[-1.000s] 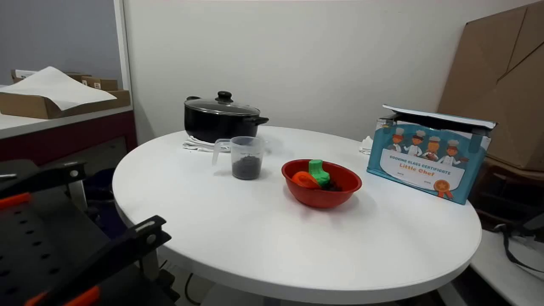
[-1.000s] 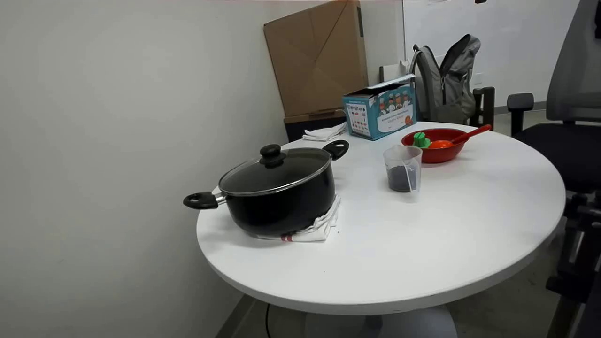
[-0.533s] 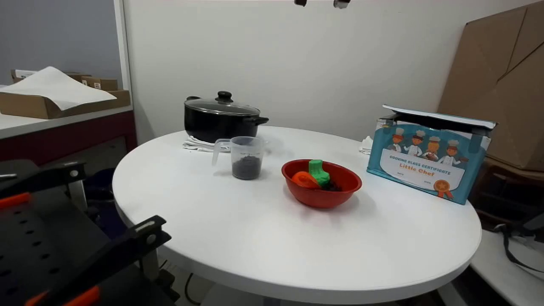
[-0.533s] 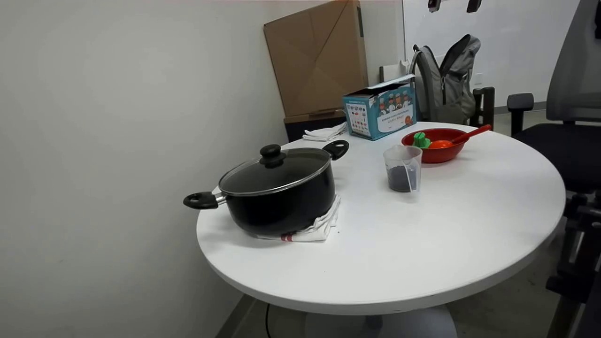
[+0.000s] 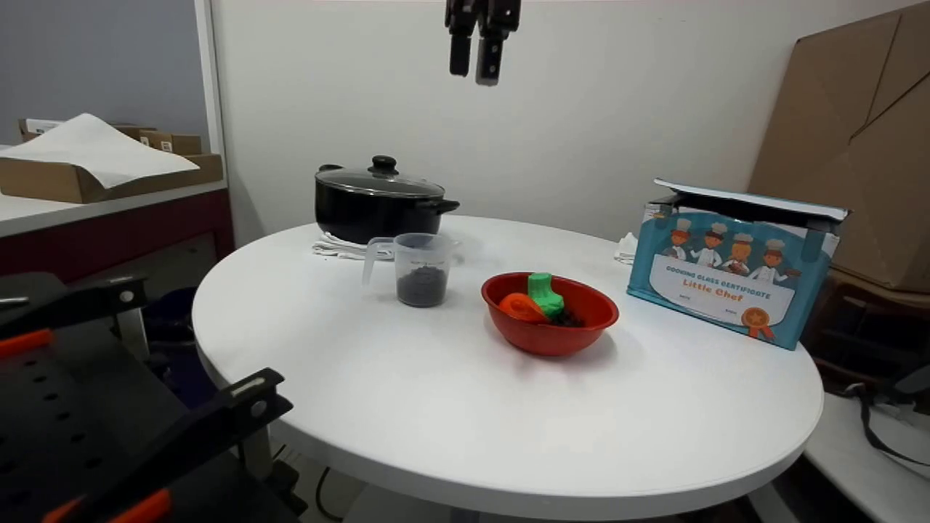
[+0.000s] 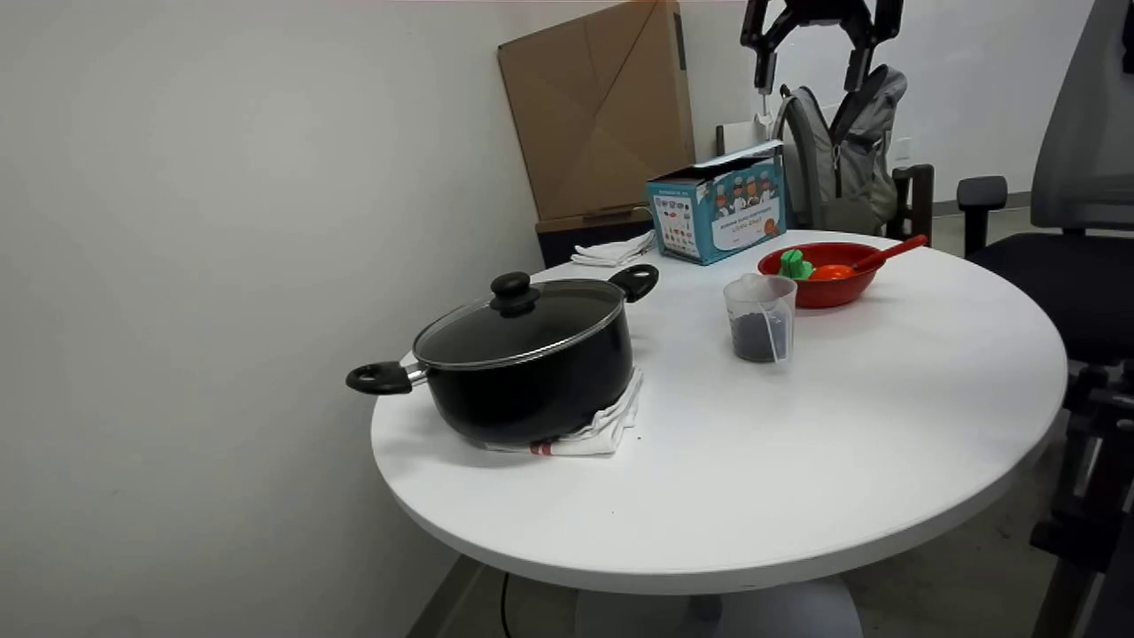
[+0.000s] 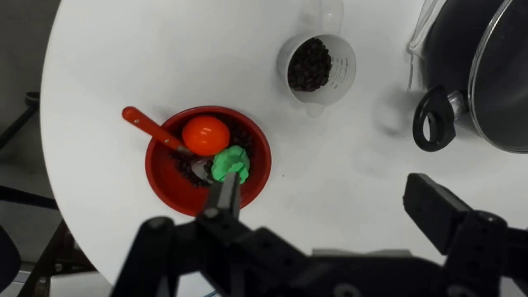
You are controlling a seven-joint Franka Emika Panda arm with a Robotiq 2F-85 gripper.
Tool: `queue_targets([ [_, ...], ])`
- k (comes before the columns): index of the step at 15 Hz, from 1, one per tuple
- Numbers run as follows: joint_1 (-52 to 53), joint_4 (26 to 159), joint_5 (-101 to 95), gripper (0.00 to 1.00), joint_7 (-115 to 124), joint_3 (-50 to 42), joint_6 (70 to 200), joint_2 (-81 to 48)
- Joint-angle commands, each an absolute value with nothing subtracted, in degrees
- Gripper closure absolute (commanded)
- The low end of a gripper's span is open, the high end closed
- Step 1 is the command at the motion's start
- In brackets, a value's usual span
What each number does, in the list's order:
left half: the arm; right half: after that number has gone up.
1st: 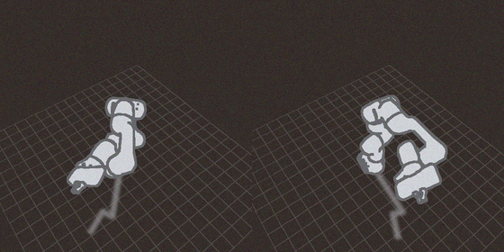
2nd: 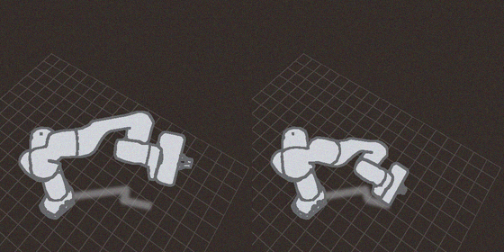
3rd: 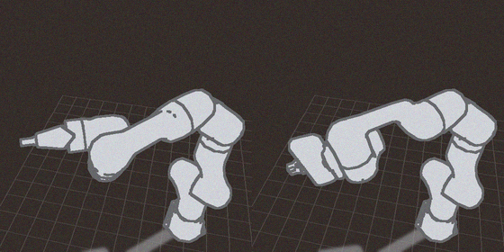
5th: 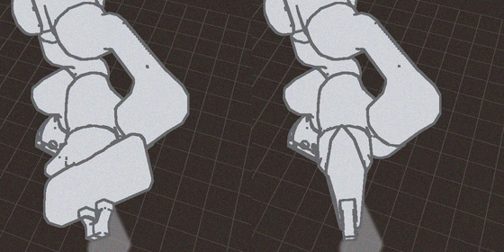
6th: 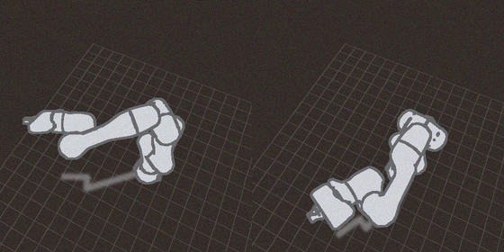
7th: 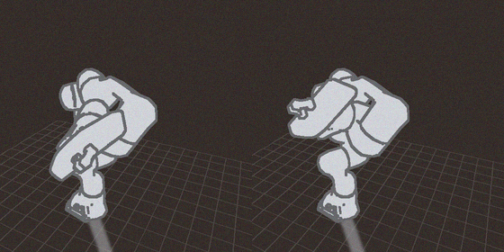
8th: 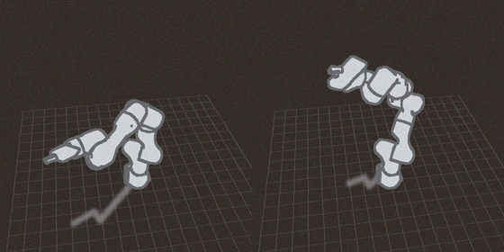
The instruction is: Pour some of the contents in the clear jug into the red bowl
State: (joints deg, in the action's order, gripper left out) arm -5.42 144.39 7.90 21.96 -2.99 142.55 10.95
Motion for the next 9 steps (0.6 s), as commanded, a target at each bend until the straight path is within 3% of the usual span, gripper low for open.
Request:
queue_targets([
  [1,-4.18,145.76,9.1,0.0,29.72,0.19,146.71,8.23],
  [9,-0.64,146.34,8.11,0.0,39.92,3.04,151.4,-0.95],
])
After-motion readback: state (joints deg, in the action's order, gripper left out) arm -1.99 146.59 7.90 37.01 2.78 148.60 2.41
